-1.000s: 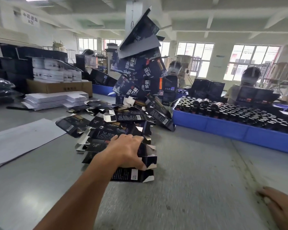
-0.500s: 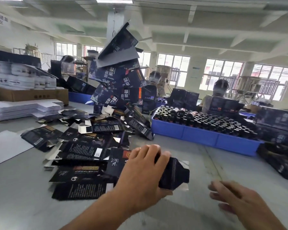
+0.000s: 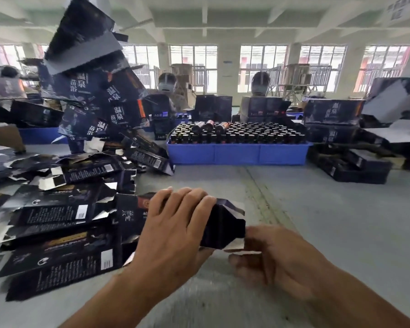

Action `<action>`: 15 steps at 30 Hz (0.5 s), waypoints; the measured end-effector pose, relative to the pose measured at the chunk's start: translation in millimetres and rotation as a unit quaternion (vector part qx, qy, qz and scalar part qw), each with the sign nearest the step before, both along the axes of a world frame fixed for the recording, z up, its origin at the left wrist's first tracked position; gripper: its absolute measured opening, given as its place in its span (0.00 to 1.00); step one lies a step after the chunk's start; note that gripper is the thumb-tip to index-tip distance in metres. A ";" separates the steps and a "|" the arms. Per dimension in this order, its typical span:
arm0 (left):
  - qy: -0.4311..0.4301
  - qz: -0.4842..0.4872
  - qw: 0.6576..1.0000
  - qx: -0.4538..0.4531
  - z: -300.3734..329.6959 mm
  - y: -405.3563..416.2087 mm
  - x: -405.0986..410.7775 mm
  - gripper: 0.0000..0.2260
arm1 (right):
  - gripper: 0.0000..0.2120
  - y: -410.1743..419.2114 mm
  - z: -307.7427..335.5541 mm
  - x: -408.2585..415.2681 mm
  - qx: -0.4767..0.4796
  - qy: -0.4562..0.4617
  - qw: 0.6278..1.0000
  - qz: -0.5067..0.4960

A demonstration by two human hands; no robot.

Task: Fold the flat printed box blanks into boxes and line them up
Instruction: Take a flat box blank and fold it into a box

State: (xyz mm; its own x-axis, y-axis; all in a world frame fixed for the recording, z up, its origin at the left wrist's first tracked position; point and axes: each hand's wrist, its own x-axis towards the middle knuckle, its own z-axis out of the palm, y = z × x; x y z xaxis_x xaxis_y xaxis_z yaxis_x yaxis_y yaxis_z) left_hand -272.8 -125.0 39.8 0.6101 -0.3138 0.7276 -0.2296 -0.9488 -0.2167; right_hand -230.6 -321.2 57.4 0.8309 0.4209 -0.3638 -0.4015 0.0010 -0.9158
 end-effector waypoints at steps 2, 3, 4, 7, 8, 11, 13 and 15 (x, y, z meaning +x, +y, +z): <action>-0.004 -0.011 1.000 0.004 -1.9 -4.5 -0.2 0.29 | 0.09 -4.1 0.7 0.4 -0.015 -0.011 1.000 0.022; -0.003 -0.015 1.000 0.006 -2.8 -6.2 -0.1 0.30 | 0.08 -7.1 0.4 0.9 -0.024 -0.028 0.999 0.029; 0.001 -0.020 1.000 0.009 -3.8 -7.4 -0.5 0.32 | 0.06 -10.2 -0.4 1.9 -0.038 -0.059 0.997 0.029; 0.022 -0.044 0.999 0.012 -6.0 -11.6 -0.9 0.35 | 0.08 -21.7 1.1 7.2 -0.100 -0.224 0.969 -0.015; 0.026 -0.056 0.998 0.006 -6.4 -13.1 -0.9 0.33 | 0.10 -25.0 2.4 9.2 -0.114 -0.277 0.954 -0.030; 0.057 -0.080 0.995 -0.030 -5.7 -15.2 -2.1 0.33 | 0.15 -29.6 3.0 13.1 -0.188 -0.410 0.892 -0.032; 0.103 -0.057 0.993 -0.030 -5.3 -12.9 -2.6 0.39 | 0.15 -30.0 0.4 13.1 -0.222 -0.477 0.850 -0.010; 0.161 -0.030 0.986 -0.008 -6.1 -8.8 -3.3 0.46 | 0.15 -30.8 -0.8 12.3 -0.220 -0.518 0.827 0.012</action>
